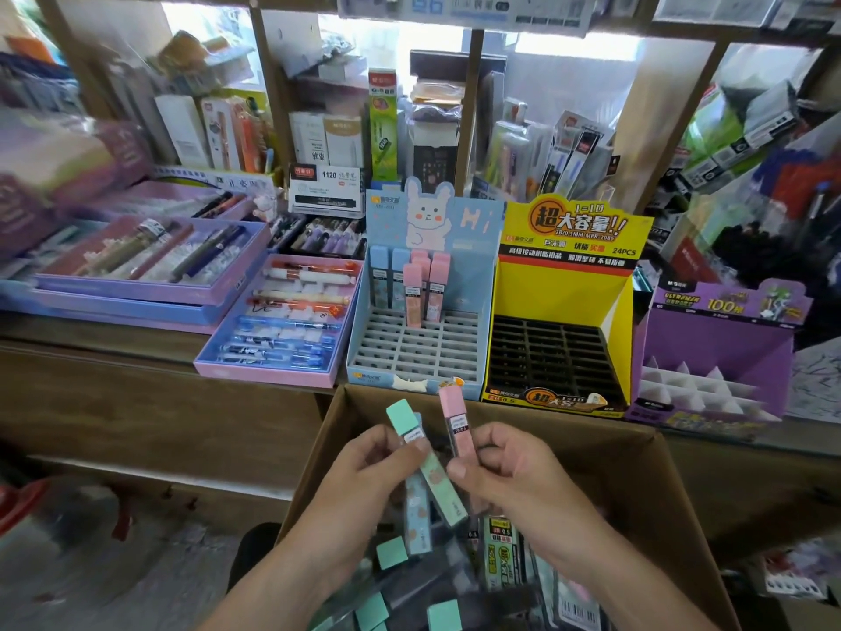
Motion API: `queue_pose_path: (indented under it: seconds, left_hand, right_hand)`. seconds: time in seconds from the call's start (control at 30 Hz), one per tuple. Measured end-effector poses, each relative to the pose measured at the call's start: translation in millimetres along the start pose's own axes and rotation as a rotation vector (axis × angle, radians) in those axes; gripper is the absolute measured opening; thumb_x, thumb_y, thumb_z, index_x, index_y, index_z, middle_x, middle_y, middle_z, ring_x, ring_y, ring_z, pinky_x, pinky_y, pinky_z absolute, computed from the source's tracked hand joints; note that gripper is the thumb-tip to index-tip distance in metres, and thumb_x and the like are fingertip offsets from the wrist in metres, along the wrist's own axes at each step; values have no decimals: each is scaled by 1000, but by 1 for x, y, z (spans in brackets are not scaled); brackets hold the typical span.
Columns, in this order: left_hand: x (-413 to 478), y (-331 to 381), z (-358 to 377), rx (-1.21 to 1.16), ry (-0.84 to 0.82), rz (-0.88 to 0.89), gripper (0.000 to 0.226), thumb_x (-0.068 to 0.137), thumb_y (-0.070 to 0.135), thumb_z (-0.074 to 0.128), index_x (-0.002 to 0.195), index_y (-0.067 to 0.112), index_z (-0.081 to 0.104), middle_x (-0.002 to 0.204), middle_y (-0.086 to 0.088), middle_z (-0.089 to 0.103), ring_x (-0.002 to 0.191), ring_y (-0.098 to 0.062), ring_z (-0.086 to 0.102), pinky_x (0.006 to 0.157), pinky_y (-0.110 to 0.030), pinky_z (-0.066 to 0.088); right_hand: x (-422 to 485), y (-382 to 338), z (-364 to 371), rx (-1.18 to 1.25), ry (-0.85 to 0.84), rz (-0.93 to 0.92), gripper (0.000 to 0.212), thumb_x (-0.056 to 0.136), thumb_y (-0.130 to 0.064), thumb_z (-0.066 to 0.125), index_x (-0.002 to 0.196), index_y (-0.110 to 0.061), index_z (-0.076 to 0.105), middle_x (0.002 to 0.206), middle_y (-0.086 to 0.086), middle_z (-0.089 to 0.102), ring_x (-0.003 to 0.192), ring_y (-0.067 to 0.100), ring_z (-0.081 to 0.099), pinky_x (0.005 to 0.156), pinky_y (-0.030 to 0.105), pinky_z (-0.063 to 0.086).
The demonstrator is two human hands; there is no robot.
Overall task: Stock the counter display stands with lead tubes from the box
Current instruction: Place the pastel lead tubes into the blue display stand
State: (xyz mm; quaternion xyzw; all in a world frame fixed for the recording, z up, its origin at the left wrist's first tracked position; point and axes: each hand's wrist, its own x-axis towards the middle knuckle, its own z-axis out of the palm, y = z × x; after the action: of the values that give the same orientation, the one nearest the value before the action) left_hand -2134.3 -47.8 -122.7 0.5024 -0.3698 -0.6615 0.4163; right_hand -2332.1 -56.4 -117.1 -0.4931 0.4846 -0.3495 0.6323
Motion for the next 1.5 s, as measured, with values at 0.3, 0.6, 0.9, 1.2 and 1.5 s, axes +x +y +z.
queue_pose_path:
  seconds: [0.3,0.6,0.9,1.2,1.5]
  left_hand:
    - [2,6,-5,-253,32,30,26,82,32,76,97,11,74,101,-23,76,91,-35,76,71,-39,62]
    - [1,16,-12,-39,73,177,21,98,32,65,111,17,66,82,-17,73,69,-26,69,58,-33,55]
    - [10,34,-25,89,103,324,20,98,31,63,104,13,70,88,-18,75,70,-26,70,60,-30,56]
    - [17,25,-25,68,153,316,20,101,26,58,114,16,69,89,-14,78,73,-22,72,62,-25,56]
    - [17,24,-27,66,171,302,17,98,38,59,98,30,75,91,-8,79,74,-15,69,64,-24,54]
  right_hand:
    - [1,-18,-6,30,55,-134,29,95,-28,66,107,-2,67,100,15,79,94,31,77,80,32,63]
    - [22,-52,-11,-146,212,-328,11,85,-32,79,93,-25,77,92,3,78,89,17,75,77,27,59]
    - [66,-89,-17,-382,270,-476,15,99,-14,67,105,-25,59,91,-7,76,77,12,76,62,23,60]
    - [108,-103,-15,-531,413,-534,3,94,-16,73,96,-17,74,86,0,72,81,16,65,70,30,56]
    - [127,-109,-10,-580,411,-554,3,94,-13,73,95,-15,75,84,-2,72,82,22,67,79,52,59]
